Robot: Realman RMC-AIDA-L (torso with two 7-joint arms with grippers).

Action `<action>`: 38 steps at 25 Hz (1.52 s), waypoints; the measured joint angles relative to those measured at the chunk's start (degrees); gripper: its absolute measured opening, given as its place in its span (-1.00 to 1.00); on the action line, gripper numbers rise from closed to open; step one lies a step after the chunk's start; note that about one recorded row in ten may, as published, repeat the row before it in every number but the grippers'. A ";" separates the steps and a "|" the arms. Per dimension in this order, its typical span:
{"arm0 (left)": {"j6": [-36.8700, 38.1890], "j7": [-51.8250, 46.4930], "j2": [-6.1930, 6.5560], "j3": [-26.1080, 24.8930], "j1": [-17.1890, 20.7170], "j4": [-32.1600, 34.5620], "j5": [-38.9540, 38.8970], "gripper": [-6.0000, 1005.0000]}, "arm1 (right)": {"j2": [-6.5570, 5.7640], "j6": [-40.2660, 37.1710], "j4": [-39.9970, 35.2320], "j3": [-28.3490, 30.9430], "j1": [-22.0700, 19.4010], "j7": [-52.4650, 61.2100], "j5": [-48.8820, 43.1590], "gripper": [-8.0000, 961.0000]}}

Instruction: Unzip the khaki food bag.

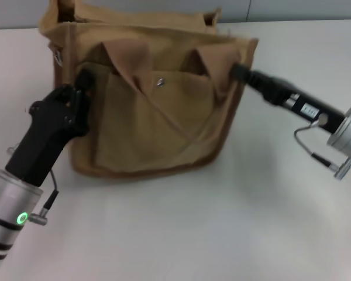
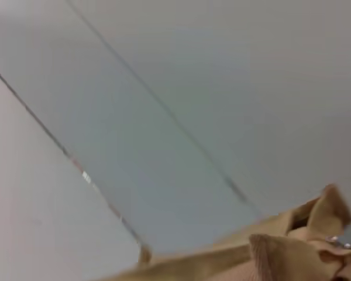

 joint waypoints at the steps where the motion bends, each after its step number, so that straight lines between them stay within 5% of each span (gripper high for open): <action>1: -0.85 -1.16 0.00 0.28 -0.40 0.02 0.09 -0.59 | -0.01 -0.26 -0.39 0.00 -0.11 -0.69 1.39 -0.82; 13: -0.18 -4.52 0.19 1.76 -0.57 5.01 9.80 -0.57 | 0.03 -0.97 -2.37 0.90 -4.05 -5.04 8.36 -0.88; 18: 9.14 -6.24 0.45 1.39 4.03 12.23 10.73 -0.56 | -0.51 -6.14 -3.94 0.92 -6.77 -3.42 10.37 -0.47; 25: 11.60 -12.78 0.64 -0.63 7.57 19.02 9.94 0.24 | -0.99 -12.87 -12.54 0.63 -9.38 5.96 10.48 -0.12; 28: 13.98 -15.11 0.82 -0.04 8.31 22.75 10.39 0.39 | -2.80 -17.50 -15.13 -0.01 -10.51 7.83 10.04 0.05; 31: 15.58 -16.46 0.97 3.18 8.25 26.80 11.87 0.49 | -4.33 -21.21 -16.48 -1.85 -10.95 6.70 9.25 0.25; 33: 16.38 -18.81 1.37 10.85 7.63 32.49 13.82 0.56 | -6.17 -29.32 -19.13 -7.91 -11.35 2.22 7.40 0.38; 37: 16.55 -19.84 1.97 18.27 6.91 35.89 14.68 0.69 | -6.72 -36.68 -22.43 -17.32 -11.21 -4.18 4.97 0.61; 38: 16.57 -20.26 2.80 23.27 6.09 36.87 14.87 0.69 | -6.27 -37.30 -24.46 -24.63 -10.65 -6.80 3.68 0.67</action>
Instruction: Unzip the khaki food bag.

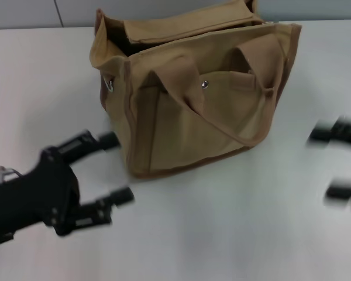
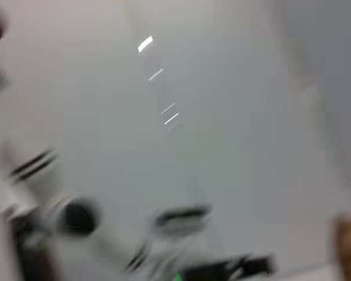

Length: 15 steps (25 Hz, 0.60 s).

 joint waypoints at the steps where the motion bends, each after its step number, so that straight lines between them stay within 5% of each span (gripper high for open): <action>1: 0.00 0.00 0.00 0.00 0.00 0.00 0.00 0.69 | 0.00 0.00 0.00 0.00 0.00 0.00 0.00 0.67; 5: -0.13 -1.42 1.21 3.80 -1.58 0.19 0.71 0.69 | 2.93 2.52 -1.20 -8.83 3.31 -1.73 -4.64 0.67; 8: -0.23 -1.46 1.23 3.87 -1.69 0.30 0.93 0.69 | 4.01 3.93 -1.11 -9.12 4.32 -1.96 -5.80 0.67; 15: -0.51 -1.31 1.16 3.93 -1.36 0.35 1.12 0.69 | 4.47 4.23 -0.91 -9.13 5.06 -1.97 -5.80 0.67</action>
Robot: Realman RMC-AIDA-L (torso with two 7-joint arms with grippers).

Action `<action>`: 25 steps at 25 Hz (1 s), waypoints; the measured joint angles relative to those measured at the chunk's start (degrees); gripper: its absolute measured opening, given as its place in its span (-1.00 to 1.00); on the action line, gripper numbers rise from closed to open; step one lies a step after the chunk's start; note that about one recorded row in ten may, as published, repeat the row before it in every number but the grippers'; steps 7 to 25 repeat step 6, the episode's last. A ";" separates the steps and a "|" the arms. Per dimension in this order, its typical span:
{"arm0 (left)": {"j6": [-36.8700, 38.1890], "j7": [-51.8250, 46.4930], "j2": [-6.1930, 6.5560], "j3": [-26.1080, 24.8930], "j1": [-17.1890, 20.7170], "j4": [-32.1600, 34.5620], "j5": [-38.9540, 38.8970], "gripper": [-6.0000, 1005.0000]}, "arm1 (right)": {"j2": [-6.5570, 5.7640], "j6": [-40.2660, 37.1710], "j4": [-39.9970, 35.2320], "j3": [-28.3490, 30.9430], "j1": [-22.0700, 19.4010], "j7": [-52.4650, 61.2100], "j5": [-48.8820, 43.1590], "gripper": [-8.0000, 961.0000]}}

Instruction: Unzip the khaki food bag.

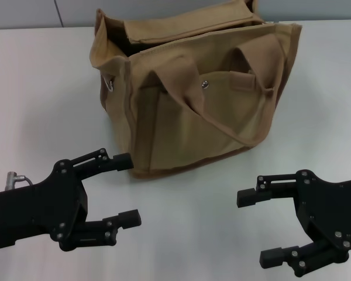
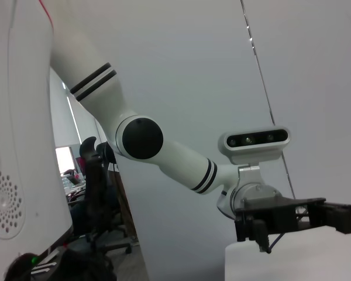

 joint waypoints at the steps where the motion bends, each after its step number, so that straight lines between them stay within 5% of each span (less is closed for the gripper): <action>1: 0.00 0.00 0.00 0.00 0.00 0.00 0.00 0.69 | 0.00 0.00 0.00 0.00 0.00 0.00 0.00 0.67; 25: 0.08 -0.20 0.02 0.02 0.05 0.04 1.02 0.69 | 0.38 0.04 -0.01 0.23 0.41 0.00 0.11 0.67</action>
